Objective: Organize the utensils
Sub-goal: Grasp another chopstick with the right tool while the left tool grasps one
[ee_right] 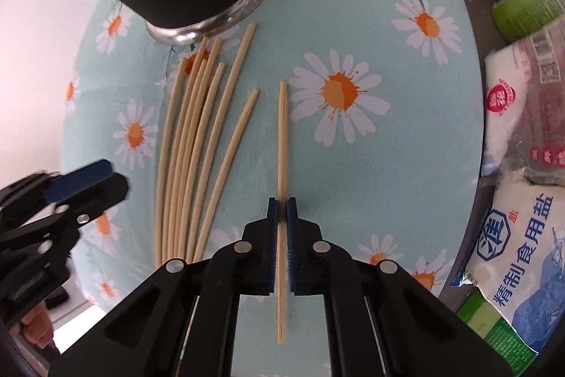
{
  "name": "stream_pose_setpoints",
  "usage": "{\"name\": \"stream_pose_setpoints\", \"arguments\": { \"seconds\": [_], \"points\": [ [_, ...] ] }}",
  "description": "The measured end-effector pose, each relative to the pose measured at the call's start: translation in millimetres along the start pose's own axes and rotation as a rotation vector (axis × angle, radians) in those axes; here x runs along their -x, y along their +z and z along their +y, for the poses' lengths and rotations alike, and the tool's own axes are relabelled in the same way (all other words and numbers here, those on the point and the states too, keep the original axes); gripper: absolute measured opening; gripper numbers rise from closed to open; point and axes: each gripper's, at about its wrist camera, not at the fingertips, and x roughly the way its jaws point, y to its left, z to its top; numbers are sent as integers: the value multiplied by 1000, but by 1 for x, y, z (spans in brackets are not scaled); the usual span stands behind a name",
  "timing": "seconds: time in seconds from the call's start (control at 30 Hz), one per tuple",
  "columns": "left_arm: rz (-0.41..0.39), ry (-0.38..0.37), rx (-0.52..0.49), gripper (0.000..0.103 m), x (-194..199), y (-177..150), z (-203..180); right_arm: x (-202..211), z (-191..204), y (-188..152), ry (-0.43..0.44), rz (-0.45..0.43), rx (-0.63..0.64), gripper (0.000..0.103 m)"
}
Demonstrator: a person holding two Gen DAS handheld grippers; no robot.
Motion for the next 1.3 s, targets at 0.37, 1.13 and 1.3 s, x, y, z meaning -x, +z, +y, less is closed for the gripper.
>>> {"name": "stream_pose_setpoints", "arguments": {
  "seconds": [0.37, 1.13, 1.3],
  "points": [
    [42, 102, -42, 28, -21, 13, -24, 41, -18, -20, 108, -67, -25, 6],
    [37, 304, -97, 25, -50, 9, -69, 73, -31, -38, 176, -128, -41, 5],
    [29, 366, -122, 20, -50, 3, -75, 70, -31, -41, 189, -122, -48, 5]
  ]
}}
